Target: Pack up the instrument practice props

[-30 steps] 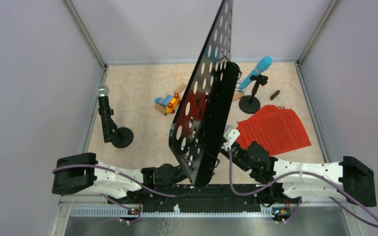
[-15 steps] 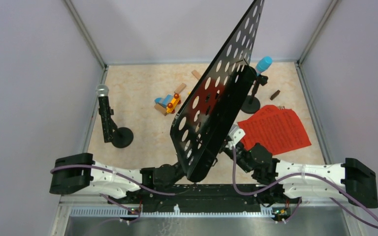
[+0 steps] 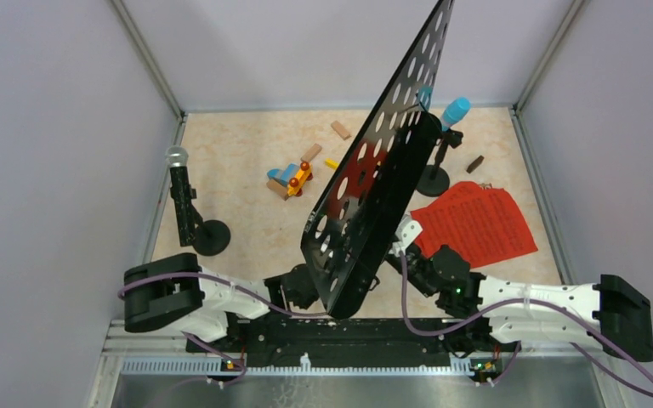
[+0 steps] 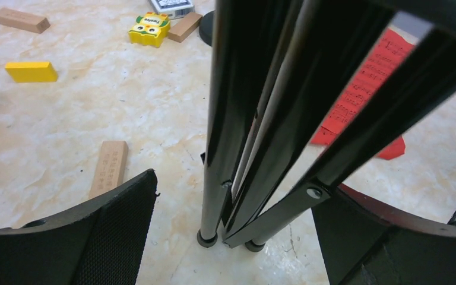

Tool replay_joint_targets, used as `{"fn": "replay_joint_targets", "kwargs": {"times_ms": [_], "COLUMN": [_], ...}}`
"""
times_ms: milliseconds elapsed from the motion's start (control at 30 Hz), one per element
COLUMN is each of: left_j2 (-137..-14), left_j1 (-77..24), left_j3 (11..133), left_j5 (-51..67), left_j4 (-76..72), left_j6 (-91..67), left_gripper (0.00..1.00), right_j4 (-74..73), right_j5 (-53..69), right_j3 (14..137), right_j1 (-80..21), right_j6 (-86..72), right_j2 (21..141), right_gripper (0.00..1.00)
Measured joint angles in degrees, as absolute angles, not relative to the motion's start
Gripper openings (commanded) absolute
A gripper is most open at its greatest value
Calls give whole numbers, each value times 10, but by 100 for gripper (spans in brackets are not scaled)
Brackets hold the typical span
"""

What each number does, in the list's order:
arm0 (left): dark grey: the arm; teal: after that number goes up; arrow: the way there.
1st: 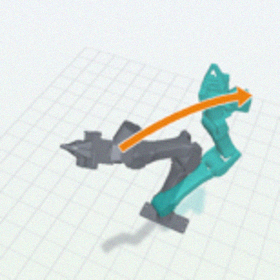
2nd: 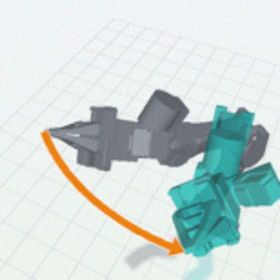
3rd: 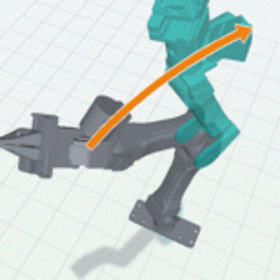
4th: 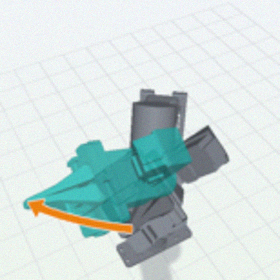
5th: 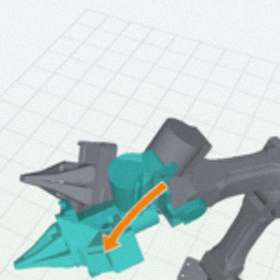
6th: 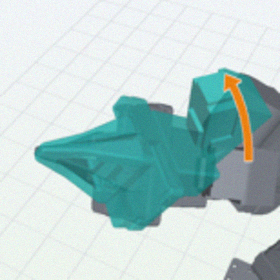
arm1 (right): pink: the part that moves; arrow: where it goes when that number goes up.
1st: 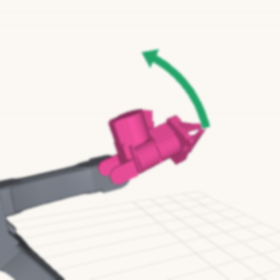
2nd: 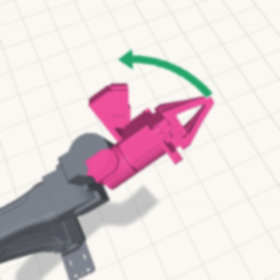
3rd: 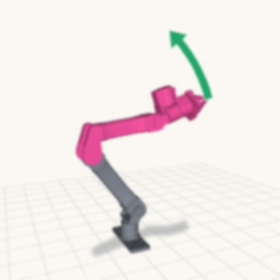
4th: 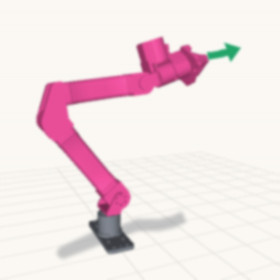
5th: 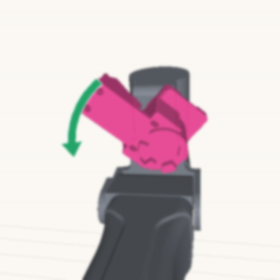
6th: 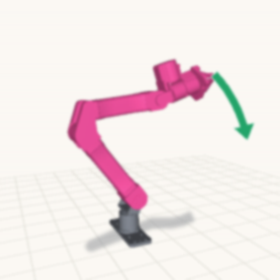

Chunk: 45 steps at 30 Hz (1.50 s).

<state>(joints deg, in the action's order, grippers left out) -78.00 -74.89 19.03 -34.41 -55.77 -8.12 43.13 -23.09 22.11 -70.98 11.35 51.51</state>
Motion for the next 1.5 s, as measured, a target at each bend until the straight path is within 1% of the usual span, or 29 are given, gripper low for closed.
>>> {"fn": "replay_joint_targets", "kwargs": {"times_ms": [267, 300, 333, 467, 633, 700, 833, 933, 1033, 1167, 1500], "left_j2": [-859, -872, -884, -907, -895, -872, -787, -722, -651, -568, -468], "left_j1": [-693, -691, -690, -690, -690, -690, -683, -677, -676, -675, -671], "left_j3": [205, 209, 213, 216, 215, 211, 207, 203, 195, 174, 140], "left_j5": [-236, -228, -222, -215, -215, -216, -225, -239, -259, -296, -387], "left_j4": [-642, -654, -664, -698, -681, -655, -552, -478, -390, -285, -109], "left_j6": [-88, -89, -90, -101, -130, -155, -220, -266, -328, -422, -590], "left_gripper": [99, 97, 93, 71, 43, 35, 19, 1, 0, 0, 0], "right_j4": [372, 356, 342, 280, 197, 159, 98, 70, 55, 34, -38], "right_j5": [-244, -251, -258, -276, -303, -316, -342, -349, -335, -277, -132], "right_j3": [252, 261, 270, 310, 369, 406, 493, 554, 604, 667, 821], "right_j1": [-704, -702, -700, -696, -695, -695, -694, -692, -681, -663, -632], "right_j6": [88, 79, 70, 24, -22, -39, -64, -76, -89, -112, -131], "right_j2": [516, 518, 521, 538, 569, 595, 659, 712, 764, 842, 1026], "right_gripper": [0, 0, 0, 0, 0, 0, 0, 0, 0, 0, 0]}}
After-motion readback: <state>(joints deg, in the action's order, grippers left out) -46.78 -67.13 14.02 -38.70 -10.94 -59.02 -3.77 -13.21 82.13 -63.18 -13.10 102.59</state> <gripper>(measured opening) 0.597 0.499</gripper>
